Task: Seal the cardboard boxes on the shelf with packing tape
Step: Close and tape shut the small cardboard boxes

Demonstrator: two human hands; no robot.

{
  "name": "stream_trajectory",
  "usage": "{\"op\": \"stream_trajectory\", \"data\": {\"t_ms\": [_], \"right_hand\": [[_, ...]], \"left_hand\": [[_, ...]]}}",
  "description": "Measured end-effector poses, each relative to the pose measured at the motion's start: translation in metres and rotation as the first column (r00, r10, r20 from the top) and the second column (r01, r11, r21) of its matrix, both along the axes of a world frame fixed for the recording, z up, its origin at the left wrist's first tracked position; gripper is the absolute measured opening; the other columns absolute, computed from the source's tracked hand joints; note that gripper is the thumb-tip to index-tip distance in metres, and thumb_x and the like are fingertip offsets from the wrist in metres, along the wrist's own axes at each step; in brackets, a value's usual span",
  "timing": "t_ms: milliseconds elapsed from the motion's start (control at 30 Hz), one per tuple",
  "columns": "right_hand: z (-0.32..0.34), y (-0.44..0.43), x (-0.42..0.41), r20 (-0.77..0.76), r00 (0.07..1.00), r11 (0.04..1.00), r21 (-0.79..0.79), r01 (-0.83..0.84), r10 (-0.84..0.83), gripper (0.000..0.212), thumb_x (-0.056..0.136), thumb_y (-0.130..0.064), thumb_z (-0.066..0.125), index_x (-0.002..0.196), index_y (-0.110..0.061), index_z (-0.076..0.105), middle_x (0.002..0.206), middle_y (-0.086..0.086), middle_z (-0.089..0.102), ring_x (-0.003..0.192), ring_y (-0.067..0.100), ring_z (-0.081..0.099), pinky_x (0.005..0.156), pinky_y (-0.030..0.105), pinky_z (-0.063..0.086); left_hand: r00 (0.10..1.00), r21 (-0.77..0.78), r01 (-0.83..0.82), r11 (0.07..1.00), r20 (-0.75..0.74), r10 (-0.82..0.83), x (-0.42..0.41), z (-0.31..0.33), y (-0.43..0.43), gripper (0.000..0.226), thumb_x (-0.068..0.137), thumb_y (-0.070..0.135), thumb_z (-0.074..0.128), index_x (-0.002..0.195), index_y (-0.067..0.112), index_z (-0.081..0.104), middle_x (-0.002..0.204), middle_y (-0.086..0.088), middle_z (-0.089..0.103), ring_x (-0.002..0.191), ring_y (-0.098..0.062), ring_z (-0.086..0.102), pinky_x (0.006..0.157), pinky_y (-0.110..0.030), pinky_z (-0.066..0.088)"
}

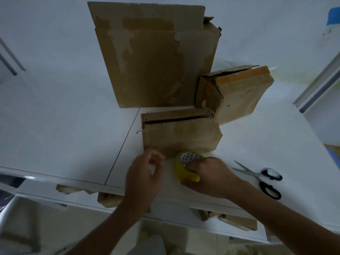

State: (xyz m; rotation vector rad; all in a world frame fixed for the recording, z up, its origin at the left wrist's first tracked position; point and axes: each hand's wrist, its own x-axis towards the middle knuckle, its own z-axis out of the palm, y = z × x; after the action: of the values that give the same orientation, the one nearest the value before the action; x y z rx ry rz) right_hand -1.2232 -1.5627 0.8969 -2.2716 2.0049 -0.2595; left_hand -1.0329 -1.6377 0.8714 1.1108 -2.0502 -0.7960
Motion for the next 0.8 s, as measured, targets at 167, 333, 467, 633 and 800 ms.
{"op": "stream_trajectory", "data": {"t_ms": [167, 333, 467, 633, 800], "right_hand": [[0.004, -0.002, -0.003, 0.068, 0.998, 1.0, 0.005, 0.016, -0.017, 0.032, 0.083, -0.049, 0.065, 0.1, -0.021, 0.067, 0.091, 0.002, 0.07, 0.083, 0.025, 0.066, 0.064, 0.025, 0.038], [0.009, 0.001, -0.001, 0.155, 0.988, 0.999, 0.039, 0.002, -0.009, 0.025, 0.083, -0.041, 0.067, 0.097, -0.019, 0.068, 0.091, 0.001, 0.068, 0.081, 0.017, 0.062, 0.063, 0.025, 0.04], [0.014, 0.01, -0.006, 0.207, 0.978, 0.999, 0.011, 0.03, -0.031, 0.025, 0.089, -0.042, 0.06, 0.094, -0.02, 0.069, 0.092, -0.001, 0.062, 0.08, 0.009, 0.05, 0.068, 0.029, 0.048], [0.032, 0.029, -0.061, -0.073, 0.815, 0.8, 0.156, 0.579, -0.575, 0.029, 0.093, -0.053, 0.05, 0.098, -0.026, 0.059, 0.103, -0.005, 0.059, 0.093, 0.02, 0.061, 0.077, 0.035, 0.05], [0.041, 0.058, -0.113, -0.541, 0.655, 0.498, 0.427, 0.755, -0.528, 0.029, 0.085, -0.042, 0.065, 0.1, -0.017, 0.061, 0.087, -0.003, 0.055, 0.084, 0.019, 0.058, 0.07, 0.029, 0.045]], "left_hand": [[0.836, 0.964, 0.195, 0.178, -0.259, 0.485, -0.026, -0.003, 0.021, 0.016, 0.101, 0.022, 0.054, 0.104, 0.007, 0.057, 0.075, -0.018, 0.073, 0.076, -0.028, 0.068, 0.054, -0.033, 0.06], [0.63, 0.888, 0.446, 0.112, -0.4, 0.666, -0.043, -0.008, 0.024, 0.033, 0.1, 0.029, 0.053, 0.118, 0.004, 0.064, 0.102, -0.019, 0.075, 0.092, -0.027, 0.072, 0.07, -0.035, 0.062], [0.617, 0.826, 0.563, 0.025, -0.44, 0.653, -0.052, -0.002, 0.021, 0.045, 0.103, 0.035, 0.043, 0.128, 0.002, 0.061, 0.122, -0.021, 0.068, 0.11, -0.031, 0.065, 0.088, -0.043, 0.057], [0.607, 0.812, 0.582, -0.041, -0.4, 0.686, -0.054, 0.001, 0.016, 0.042, 0.103, 0.029, 0.048, 0.128, -0.002, 0.06, 0.124, -0.021, 0.066, 0.118, -0.03, 0.062, 0.071, -0.043, 0.061], [0.574, 0.778, 0.626, -0.05, -0.416, 0.705, -0.056, -0.003, 0.016, 0.042, 0.103, 0.033, 0.044, 0.124, 0.001, 0.062, 0.102, -0.018, 0.075, 0.083, -0.029, 0.074, 0.064, -0.041, 0.062]]}}
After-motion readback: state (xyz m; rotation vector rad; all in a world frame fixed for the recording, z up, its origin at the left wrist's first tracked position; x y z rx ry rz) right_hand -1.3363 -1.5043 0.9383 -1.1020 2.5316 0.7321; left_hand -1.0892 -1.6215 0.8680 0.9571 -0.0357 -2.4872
